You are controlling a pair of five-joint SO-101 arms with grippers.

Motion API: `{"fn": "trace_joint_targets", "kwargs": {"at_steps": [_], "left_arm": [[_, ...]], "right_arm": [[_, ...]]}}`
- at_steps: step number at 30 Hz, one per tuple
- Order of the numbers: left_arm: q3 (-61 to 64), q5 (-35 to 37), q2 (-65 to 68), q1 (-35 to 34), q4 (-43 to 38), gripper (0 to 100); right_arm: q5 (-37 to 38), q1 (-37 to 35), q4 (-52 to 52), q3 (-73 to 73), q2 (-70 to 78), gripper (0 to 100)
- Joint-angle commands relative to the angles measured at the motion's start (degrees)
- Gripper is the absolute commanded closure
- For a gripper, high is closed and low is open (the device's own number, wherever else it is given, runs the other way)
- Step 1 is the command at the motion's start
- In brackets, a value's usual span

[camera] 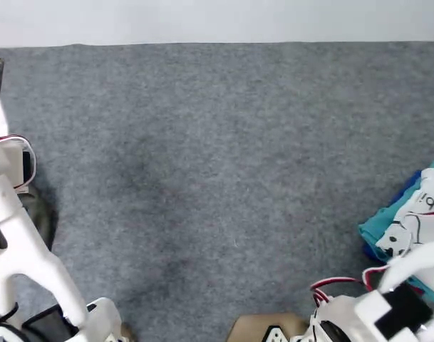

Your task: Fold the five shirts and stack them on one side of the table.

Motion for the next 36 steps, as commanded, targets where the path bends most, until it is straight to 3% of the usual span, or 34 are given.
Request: {"fn": "trace_joint_targets", "kwargs": {"at_steps": [1, 7, 15, 27, 36], "left_arm": [[0.13, -0.35, -1.85, 0.35, 1.32, 100], [0.13, -0.26, -1.85, 0.35, 1.32, 100], [0.13, -0.26, -1.85, 0.35, 1.32, 100], [0.13, -0.26, -1.85, 0.35, 1.32, 100], [0.13, -0.26, -1.85, 0.44, 1.32, 100]], "right_arm": [[-2.55, -1.98, 5.32, -0.44, -3.56, 76.8], [-3.78, -8.92, 3.56, 7.03, 2.77, 99.4], [-3.87, -12.7, -8.48, 16.35, 13.23, 98.8], [-3.34, -10.77, -8.75, 6.15, -2.77, 98.8], [-3.25, -10.77, -32.31, 15.65, 6.11, 98.8]]}}
